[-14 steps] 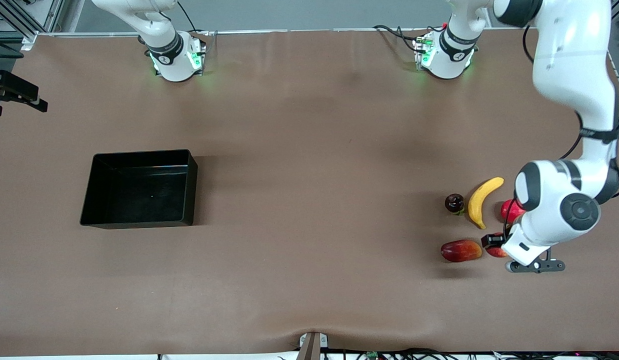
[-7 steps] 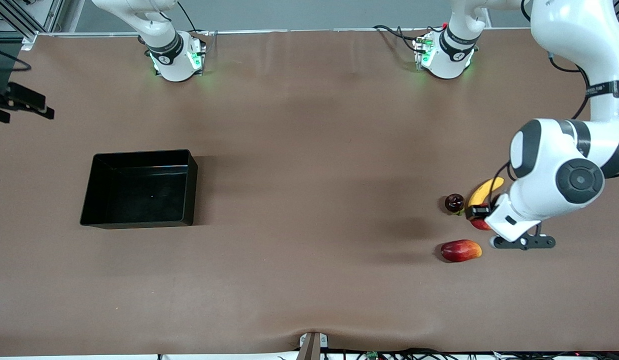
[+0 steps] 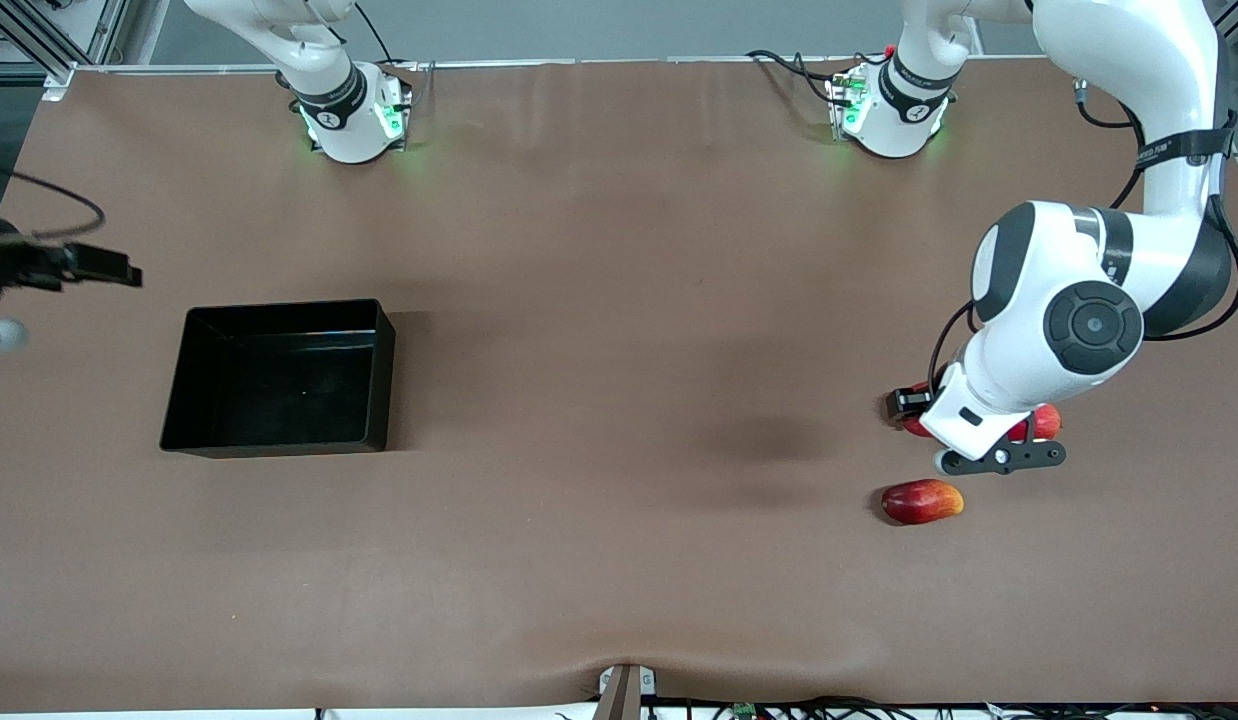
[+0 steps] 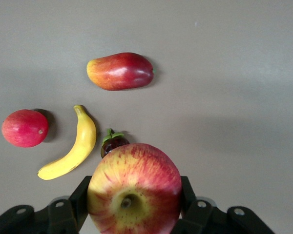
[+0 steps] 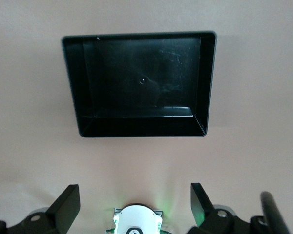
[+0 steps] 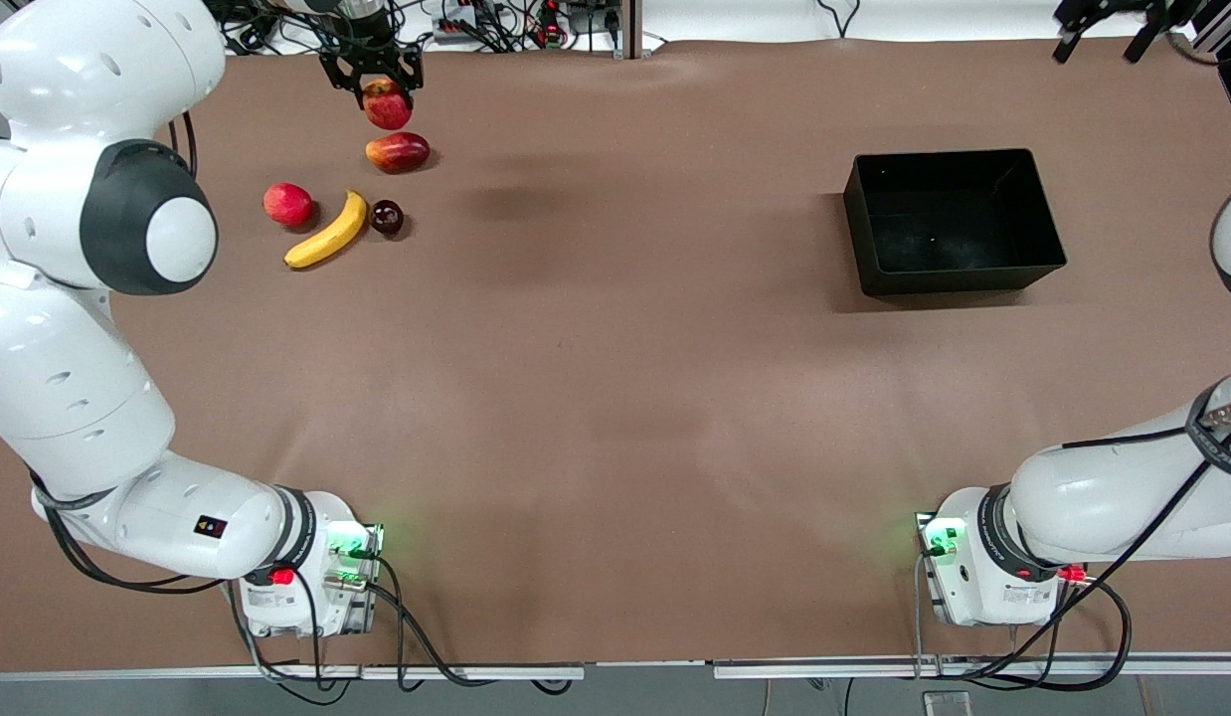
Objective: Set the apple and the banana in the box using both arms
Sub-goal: 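Hold the apple up while the right gripper reaches the black box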
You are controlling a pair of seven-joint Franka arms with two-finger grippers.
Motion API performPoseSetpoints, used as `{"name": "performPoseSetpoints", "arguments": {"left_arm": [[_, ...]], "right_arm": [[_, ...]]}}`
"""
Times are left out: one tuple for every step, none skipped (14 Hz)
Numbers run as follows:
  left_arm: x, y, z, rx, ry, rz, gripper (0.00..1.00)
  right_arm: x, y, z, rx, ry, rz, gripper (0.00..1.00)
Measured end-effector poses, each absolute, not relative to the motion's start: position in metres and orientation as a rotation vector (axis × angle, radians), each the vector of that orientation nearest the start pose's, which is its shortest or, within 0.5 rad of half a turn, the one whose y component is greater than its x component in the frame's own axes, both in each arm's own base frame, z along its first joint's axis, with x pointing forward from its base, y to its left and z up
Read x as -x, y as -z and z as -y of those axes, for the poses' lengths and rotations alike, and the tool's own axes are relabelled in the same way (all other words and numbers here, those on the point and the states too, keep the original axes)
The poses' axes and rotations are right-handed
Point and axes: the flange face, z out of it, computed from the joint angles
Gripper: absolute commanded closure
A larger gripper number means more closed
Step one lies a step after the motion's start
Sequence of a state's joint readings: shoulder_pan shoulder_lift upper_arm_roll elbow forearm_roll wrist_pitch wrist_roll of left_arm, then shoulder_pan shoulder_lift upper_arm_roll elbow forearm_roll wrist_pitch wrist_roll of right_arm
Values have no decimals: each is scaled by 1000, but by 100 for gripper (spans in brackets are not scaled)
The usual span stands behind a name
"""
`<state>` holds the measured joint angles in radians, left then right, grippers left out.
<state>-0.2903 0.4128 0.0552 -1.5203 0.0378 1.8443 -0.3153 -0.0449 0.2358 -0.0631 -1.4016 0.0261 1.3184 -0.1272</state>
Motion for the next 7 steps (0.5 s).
{"name": "performPoseSetpoints", "arguments": {"left_arm": [[-648,-418,161,3059,-116,90,100],[-645,-419,163,3056,-134,85,100],[-644,-420,163,3054,-144,82,100],[-642,-423,163,3054,-147,82,100],[-641,-427,161,3054,-148,86,100],[-639,-431,158,3051,-159,92,100],[-637,-434,155,3046,-180,98,100]], "right_arm": [[-598,-527,61,3051,-533,23,0],[-605,-506,67,3044,-568,7,0],[-611,-487,76,3037,-591,-14,0],[-617,-470,85,3031,-607,-36,0],[-621,-453,94,3026,-621,-56,0],[-624,-438,102,3022,-629,-74,0],[-627,-423,108,3024,-620,-87,0]]}}
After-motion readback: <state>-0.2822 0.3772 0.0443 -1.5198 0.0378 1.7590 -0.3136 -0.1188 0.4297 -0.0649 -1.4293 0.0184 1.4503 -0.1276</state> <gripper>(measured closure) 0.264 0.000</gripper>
